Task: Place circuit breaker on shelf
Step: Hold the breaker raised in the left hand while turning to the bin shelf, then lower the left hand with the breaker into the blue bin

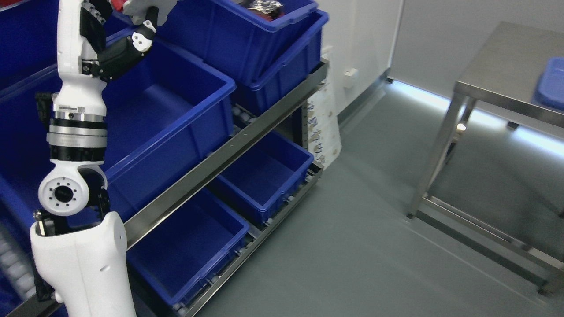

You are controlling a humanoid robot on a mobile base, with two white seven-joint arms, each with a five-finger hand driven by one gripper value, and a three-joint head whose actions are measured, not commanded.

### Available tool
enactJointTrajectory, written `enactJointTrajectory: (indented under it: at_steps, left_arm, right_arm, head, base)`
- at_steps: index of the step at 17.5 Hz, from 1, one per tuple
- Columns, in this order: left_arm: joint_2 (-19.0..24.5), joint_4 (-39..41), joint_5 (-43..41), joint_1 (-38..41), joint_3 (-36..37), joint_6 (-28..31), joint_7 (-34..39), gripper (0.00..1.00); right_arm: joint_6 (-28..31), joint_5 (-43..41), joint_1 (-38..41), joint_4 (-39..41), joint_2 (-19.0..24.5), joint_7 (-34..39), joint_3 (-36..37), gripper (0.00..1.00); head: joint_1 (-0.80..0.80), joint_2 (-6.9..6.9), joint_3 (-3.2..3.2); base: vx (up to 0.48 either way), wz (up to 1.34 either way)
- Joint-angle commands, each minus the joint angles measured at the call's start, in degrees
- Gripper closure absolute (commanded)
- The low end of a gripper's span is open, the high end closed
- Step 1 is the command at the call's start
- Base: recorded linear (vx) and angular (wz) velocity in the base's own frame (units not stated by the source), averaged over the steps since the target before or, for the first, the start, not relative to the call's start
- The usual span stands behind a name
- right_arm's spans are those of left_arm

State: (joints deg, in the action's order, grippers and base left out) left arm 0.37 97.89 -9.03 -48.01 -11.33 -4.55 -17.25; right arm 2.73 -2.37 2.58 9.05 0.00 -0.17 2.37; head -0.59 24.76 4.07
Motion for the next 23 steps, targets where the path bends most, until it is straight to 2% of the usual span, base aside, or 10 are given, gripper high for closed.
enactJointTrajectory:
  at_steps: [1, 2, 6, 13, 16, 23]
  left_arm:
    - [7.3, 0.0, 0.0, -1.3, 1.3, 6.2, -7.3, 0.89]
    - [10.1, -0.1, 0.0, -0.1, 1.7, 8.3, -9.4, 0.89]
    - [14.9, -0.4, -0.1, 4.1, 2.2, 9.4, -9.9, 0.88]
    - [19.0, -5.2, -3.1, 2.4, 3.5, 9.5, -10.2, 0.88]
    - [18.8, -8.6, -3.7, 2.0, 5.5, 9.5, -13.3, 0.88]
    - [18.6, -19.6, -9.1, -4.1, 13.7, 9.0, -14.0, 0.87]
  right_arm:
    - [0.0, 0.0, 0.0, 0.0, -1.0, 0.0, 0.0, 0.00]
    - [0.0, 0.0, 0.0, 0.0, -1.0, 0.0, 0.0, 0.00]
    - [0.0, 0.0, 0.0, 0.0, -1.0, 0.0, 0.0, 0.00]
    - [0.0, 0.0, 0.0, 0.0, -1.0, 0.0, 0.0, 0.00]
    - [0.0, 0.0, 0.0, 0.0, -1.0, 0.0, 0.0, 0.00]
    - [0.0, 0.0, 0.0, 0.0, -1.0, 0.0, 0.0, 0.00]
  head:
    - [0.00, 0.00, 0.00]
    - [0.00, 0.00, 0.00]
    - [0.00, 0.00, 0.00]
    - [0.00, 0.00, 0.00]
    - [0.00, 0.00, 0.00]
    - [0.00, 0.00, 0.00]
  base:
    - [-0.016, 0.77]
    - [-0.016, 0.77]
    - [0.012, 0.72]
    - [0.005, 0.46]
    - [0.052, 0.63]
    - [0.080, 0.47]
